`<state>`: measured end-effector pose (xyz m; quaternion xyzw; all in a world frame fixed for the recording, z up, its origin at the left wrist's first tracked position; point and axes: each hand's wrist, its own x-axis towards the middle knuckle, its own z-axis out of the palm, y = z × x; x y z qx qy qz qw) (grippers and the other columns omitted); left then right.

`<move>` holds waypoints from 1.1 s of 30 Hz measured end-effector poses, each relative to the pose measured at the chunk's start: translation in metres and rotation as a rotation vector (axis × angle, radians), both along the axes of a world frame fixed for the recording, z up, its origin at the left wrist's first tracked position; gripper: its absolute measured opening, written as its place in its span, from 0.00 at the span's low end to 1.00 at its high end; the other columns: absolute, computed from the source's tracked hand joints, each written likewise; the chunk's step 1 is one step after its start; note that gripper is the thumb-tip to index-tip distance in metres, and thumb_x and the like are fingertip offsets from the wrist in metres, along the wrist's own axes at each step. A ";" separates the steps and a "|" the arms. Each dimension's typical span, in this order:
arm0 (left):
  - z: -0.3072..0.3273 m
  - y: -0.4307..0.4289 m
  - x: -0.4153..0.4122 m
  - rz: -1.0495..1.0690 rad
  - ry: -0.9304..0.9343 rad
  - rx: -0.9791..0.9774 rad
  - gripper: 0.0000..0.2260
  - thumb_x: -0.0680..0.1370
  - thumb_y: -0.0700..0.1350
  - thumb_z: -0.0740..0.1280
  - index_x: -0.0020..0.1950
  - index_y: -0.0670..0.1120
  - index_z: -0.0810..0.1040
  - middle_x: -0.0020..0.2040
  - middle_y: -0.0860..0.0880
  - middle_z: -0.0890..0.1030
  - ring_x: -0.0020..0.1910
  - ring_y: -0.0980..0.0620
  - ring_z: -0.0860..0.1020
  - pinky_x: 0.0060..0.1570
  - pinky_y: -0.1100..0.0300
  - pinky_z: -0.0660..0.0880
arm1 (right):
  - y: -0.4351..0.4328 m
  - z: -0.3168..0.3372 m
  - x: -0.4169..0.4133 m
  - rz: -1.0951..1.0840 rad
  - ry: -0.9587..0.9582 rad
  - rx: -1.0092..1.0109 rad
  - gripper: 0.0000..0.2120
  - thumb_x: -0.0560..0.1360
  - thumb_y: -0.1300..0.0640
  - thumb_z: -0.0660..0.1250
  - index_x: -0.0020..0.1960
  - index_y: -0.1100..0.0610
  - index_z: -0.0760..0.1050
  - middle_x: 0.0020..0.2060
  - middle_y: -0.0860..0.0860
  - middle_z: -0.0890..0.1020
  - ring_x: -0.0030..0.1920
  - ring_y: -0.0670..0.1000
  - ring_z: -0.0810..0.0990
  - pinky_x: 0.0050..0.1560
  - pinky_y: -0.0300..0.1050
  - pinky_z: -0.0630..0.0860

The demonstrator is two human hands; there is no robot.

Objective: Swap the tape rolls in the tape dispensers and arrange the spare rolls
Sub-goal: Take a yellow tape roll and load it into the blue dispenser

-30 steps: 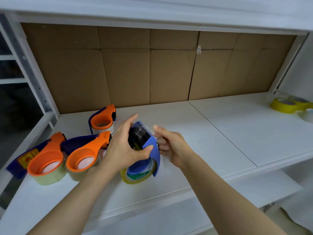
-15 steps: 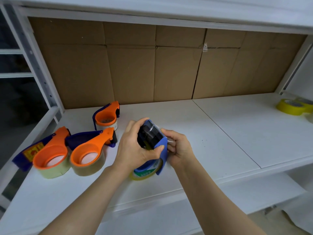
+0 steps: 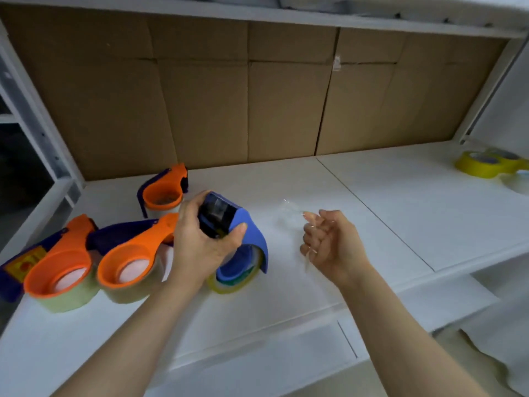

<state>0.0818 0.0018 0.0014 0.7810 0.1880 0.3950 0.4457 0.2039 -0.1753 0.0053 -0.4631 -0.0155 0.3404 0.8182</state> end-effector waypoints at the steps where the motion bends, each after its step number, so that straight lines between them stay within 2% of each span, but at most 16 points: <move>1: -0.002 -0.002 0.001 -0.002 -0.019 -0.026 0.33 0.59 0.60 0.70 0.61 0.48 0.72 0.55 0.47 0.76 0.55 0.48 0.76 0.56 0.50 0.75 | -0.013 -0.003 0.003 -0.006 -0.016 -0.020 0.08 0.73 0.58 0.58 0.40 0.58 0.75 0.24 0.48 0.70 0.21 0.46 0.65 0.29 0.39 0.62; 3: 0.000 -0.011 0.006 -0.004 -0.049 -0.063 0.28 0.59 0.60 0.70 0.56 0.54 0.71 0.52 0.50 0.76 0.52 0.52 0.77 0.54 0.54 0.76 | -0.038 -0.008 0.005 -0.070 -0.040 -0.088 0.07 0.72 0.61 0.58 0.42 0.59 0.75 0.25 0.49 0.70 0.21 0.46 0.65 0.25 0.37 0.62; 5: 0.002 -0.020 0.014 -0.012 -0.056 -0.055 0.27 0.59 0.60 0.70 0.55 0.55 0.69 0.53 0.49 0.76 0.52 0.51 0.76 0.55 0.55 0.75 | -0.064 -0.017 0.005 -0.155 -0.075 -0.202 0.01 0.71 0.61 0.64 0.41 0.59 0.74 0.26 0.50 0.67 0.22 0.47 0.63 0.26 0.39 0.61; 9: 0.005 -0.038 0.030 -0.070 -0.036 -0.024 0.33 0.60 0.61 0.70 0.60 0.49 0.70 0.57 0.44 0.75 0.56 0.48 0.76 0.58 0.51 0.74 | -0.105 -0.039 -0.008 -0.216 -0.144 -0.459 0.08 0.69 0.61 0.71 0.34 0.57 0.73 0.23 0.49 0.67 0.24 0.48 0.64 0.28 0.41 0.61; 12: 0.010 -0.053 0.039 -0.091 -0.037 -0.042 0.35 0.59 0.62 0.70 0.62 0.49 0.69 0.58 0.44 0.75 0.57 0.49 0.75 0.59 0.51 0.74 | -0.121 -0.055 -0.021 -0.244 -0.161 -0.585 0.08 0.68 0.59 0.74 0.36 0.61 0.76 0.25 0.51 0.69 0.24 0.49 0.65 0.29 0.43 0.60; 19: 0.016 -0.078 0.047 -0.142 -0.010 -0.032 0.37 0.58 0.61 0.70 0.64 0.47 0.70 0.58 0.46 0.75 0.56 0.51 0.76 0.59 0.52 0.74 | -0.118 -0.077 -0.028 -0.290 -0.148 -0.715 0.19 0.68 0.53 0.73 0.29 0.57 0.66 0.24 0.55 0.69 0.23 0.51 0.63 0.24 0.38 0.59; 22: 0.017 -0.084 0.047 -0.154 -0.006 -0.030 0.37 0.59 0.61 0.71 0.64 0.47 0.70 0.59 0.46 0.75 0.56 0.50 0.76 0.59 0.50 0.75 | -0.122 -0.076 -0.029 -0.234 -0.154 -0.802 0.20 0.68 0.46 0.73 0.30 0.57 0.67 0.25 0.54 0.73 0.22 0.50 0.67 0.24 0.38 0.63; 23: 0.017 -0.085 0.046 -0.156 -0.003 -0.028 0.37 0.59 0.61 0.71 0.64 0.47 0.70 0.59 0.46 0.75 0.56 0.50 0.76 0.59 0.50 0.75 | -0.125 -0.076 -0.030 -0.199 -0.147 -0.815 0.21 0.67 0.42 0.72 0.33 0.58 0.70 0.27 0.54 0.76 0.25 0.50 0.70 0.27 0.39 0.67; 25: 0.018 -0.088 0.045 -0.159 -0.008 -0.037 0.37 0.58 0.61 0.71 0.64 0.48 0.70 0.59 0.46 0.75 0.57 0.50 0.76 0.59 0.50 0.75 | -0.131 -0.078 -0.032 -0.114 -0.120 -0.863 0.28 0.66 0.35 0.69 0.45 0.61 0.75 0.41 0.55 0.80 0.39 0.53 0.77 0.43 0.44 0.73; 27: 0.020 -0.090 0.044 -0.159 -0.010 -0.051 0.37 0.58 0.61 0.71 0.63 0.50 0.70 0.59 0.47 0.74 0.57 0.51 0.75 0.59 0.51 0.75 | -0.134 -0.080 -0.036 -0.105 -0.145 -0.925 0.36 0.66 0.31 0.66 0.55 0.62 0.74 0.53 0.59 0.78 0.53 0.57 0.76 0.58 0.48 0.71; 28: 0.020 -0.091 0.042 -0.158 -0.009 -0.053 0.37 0.57 0.61 0.71 0.63 0.50 0.69 0.59 0.48 0.74 0.57 0.52 0.75 0.59 0.53 0.75 | -0.133 -0.080 -0.038 -0.203 -0.183 -0.945 0.38 0.65 0.29 0.64 0.57 0.62 0.74 0.56 0.60 0.77 0.56 0.58 0.76 0.62 0.51 0.71; 29: 0.021 -0.092 0.041 -0.157 -0.005 -0.051 0.37 0.57 0.62 0.71 0.63 0.51 0.69 0.59 0.48 0.74 0.56 0.52 0.75 0.59 0.55 0.74 | -0.131 -0.077 -0.040 -0.351 -0.252 -0.933 0.37 0.64 0.29 0.63 0.56 0.59 0.75 0.56 0.58 0.77 0.56 0.57 0.76 0.62 0.53 0.72; 30: 0.021 -0.093 0.039 -0.159 0.004 -0.044 0.38 0.56 0.62 0.71 0.64 0.50 0.69 0.59 0.49 0.73 0.56 0.53 0.75 0.58 0.57 0.74 | -0.128 -0.071 -0.043 -0.496 -0.342 -0.875 0.30 0.66 0.31 0.63 0.54 0.55 0.76 0.55 0.54 0.78 0.55 0.54 0.77 0.59 0.51 0.74; 32: 0.021 -0.095 0.036 -0.169 0.025 -0.024 0.40 0.55 0.62 0.71 0.65 0.50 0.69 0.58 0.52 0.72 0.55 0.55 0.74 0.56 0.62 0.72 | -0.119 -0.047 -0.046 -0.655 -0.505 -0.682 0.09 0.73 0.46 0.65 0.48 0.51 0.76 0.49 0.47 0.79 0.50 0.48 0.77 0.50 0.41 0.73; 33: 0.020 -0.096 0.036 -0.172 0.039 -0.010 0.41 0.55 0.61 0.73 0.66 0.50 0.69 0.58 0.52 0.72 0.55 0.57 0.73 0.56 0.65 0.71 | -0.112 -0.031 -0.046 -0.625 -0.556 -0.592 0.02 0.75 0.53 0.65 0.45 0.50 0.76 0.45 0.45 0.80 0.46 0.47 0.76 0.46 0.38 0.73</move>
